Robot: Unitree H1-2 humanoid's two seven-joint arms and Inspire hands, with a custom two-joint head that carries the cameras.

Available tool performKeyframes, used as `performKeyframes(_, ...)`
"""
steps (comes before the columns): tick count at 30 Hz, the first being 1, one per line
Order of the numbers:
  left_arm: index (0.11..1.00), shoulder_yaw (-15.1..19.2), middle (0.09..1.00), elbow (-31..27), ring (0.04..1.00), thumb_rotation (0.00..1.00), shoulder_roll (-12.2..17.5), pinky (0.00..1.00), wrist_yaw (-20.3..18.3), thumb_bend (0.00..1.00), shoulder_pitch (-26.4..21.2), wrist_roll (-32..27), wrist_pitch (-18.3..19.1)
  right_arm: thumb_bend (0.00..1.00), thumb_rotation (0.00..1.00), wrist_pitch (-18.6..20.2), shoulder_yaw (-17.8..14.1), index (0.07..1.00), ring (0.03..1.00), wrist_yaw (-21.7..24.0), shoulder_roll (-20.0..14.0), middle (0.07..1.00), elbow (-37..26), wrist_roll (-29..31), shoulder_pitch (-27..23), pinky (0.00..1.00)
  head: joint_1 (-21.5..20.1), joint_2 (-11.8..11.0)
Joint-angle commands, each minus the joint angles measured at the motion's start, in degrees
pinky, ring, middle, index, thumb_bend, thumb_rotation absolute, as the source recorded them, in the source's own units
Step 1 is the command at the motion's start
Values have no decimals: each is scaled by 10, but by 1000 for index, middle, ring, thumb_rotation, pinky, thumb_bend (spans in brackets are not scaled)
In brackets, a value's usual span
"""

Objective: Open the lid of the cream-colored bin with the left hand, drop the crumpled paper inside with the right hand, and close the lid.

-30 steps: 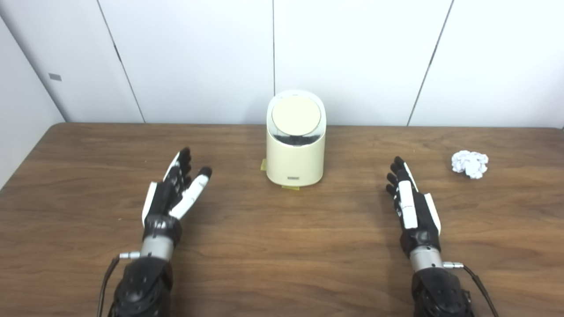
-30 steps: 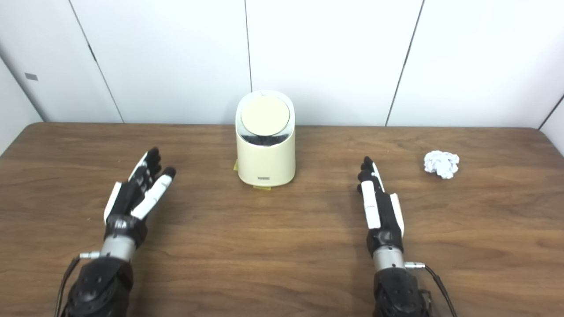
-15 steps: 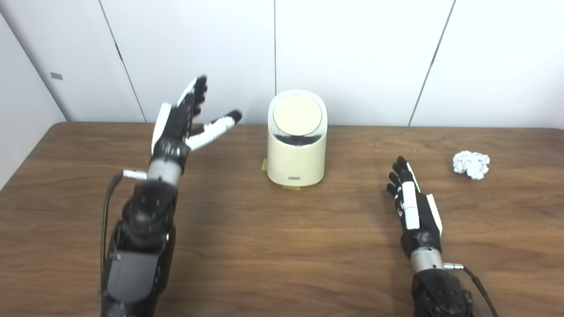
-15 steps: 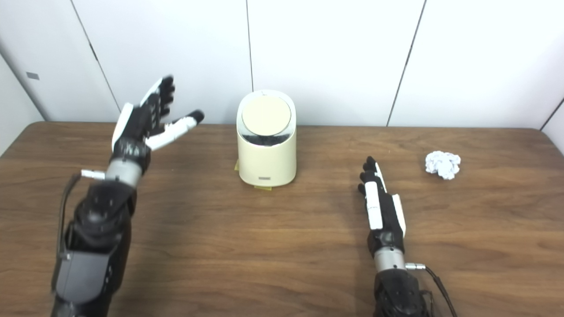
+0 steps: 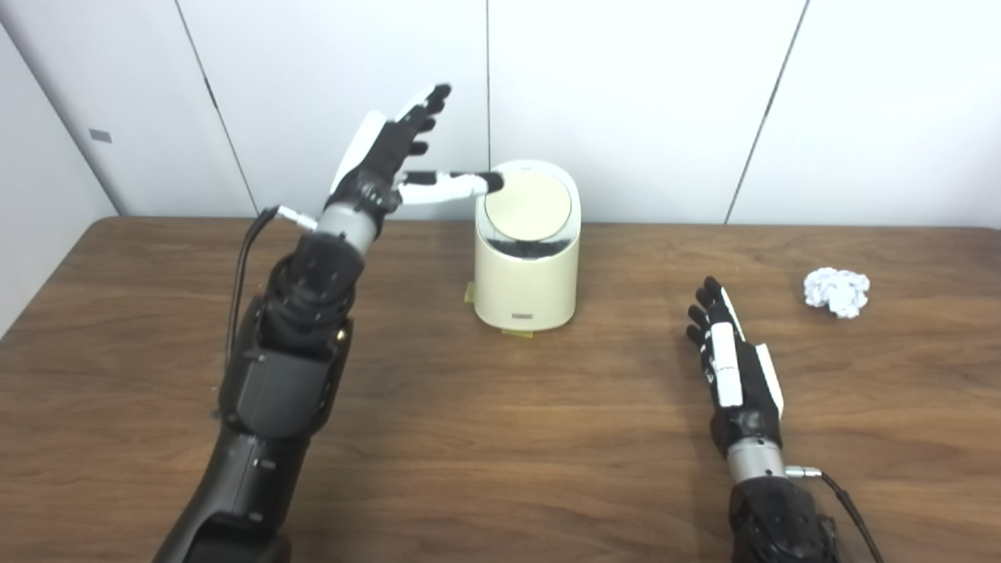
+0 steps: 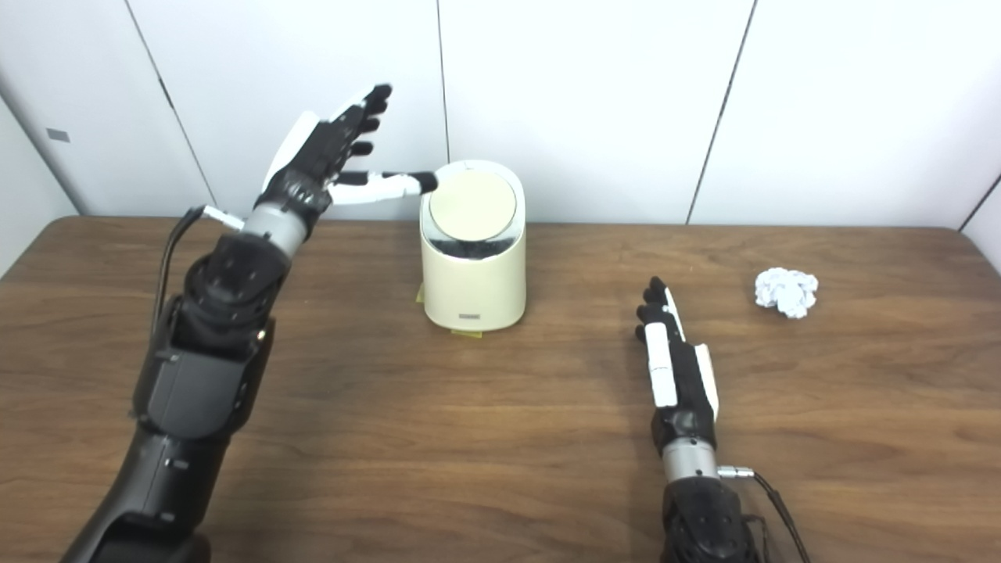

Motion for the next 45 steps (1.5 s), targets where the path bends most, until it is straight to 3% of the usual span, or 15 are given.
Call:
performKeyframes(1, 993, -7, 968, 6, 947, 235, 5, 857, -17, 936, -50, 37, 2, 579, 1000, 0, 3, 969, 952, -1, 6, 969, -8, -1, -7, 989, -1, 1)
performKeyframes(5, 991, -25, 976, 32, 937, 229, 4, 785, -36, 957, -72, 80, 2, 603, 1000, -2, 6, 965, 951, -3, 8, 968, -10, -4, -5, 982, -2, 0)
performKeyframes(9, 999, -53, 976, 63, 934, 228, 7, 758, -31, 946, -90, 94, -5, 598, 1000, -6, 6, 961, 943, -7, 14, 965, -9, -4, -6, 976, -4, 0)
performKeyframes(20, 972, -127, 987, 146, 955, 164, 19, 809, 6, 932, -114, 140, -58, 603, 1000, -2, 8, 964, 945, -14, 29, 966, -17, -6, -2, 989, -10, 5)
performKeyframes(25, 972, -162, 978, 183, 957, 153, 31, 874, 28, 924, -125, 173, -109, 596, 1000, 0, 8, 961, 947, -15, 36, 965, -22, -1, -2, 998, -10, 6)
performKeyframes(36, 974, -189, 957, 202, 970, 138, 37, 952, 46, 929, -135, 222, -143, 584, 1000, -6, 9, 967, 957, -14, 36, 971, -19, -4, -3, 1000, -8, 6)
performKeyframes(45, 975, -256, 966, 221, 974, 22, 62, 932, 47, 965, -154, 310, -179, 604, 1000, -4, 5, 970, 954, -17, 40, 973, -20, 3, -9, 1000, -9, 12)
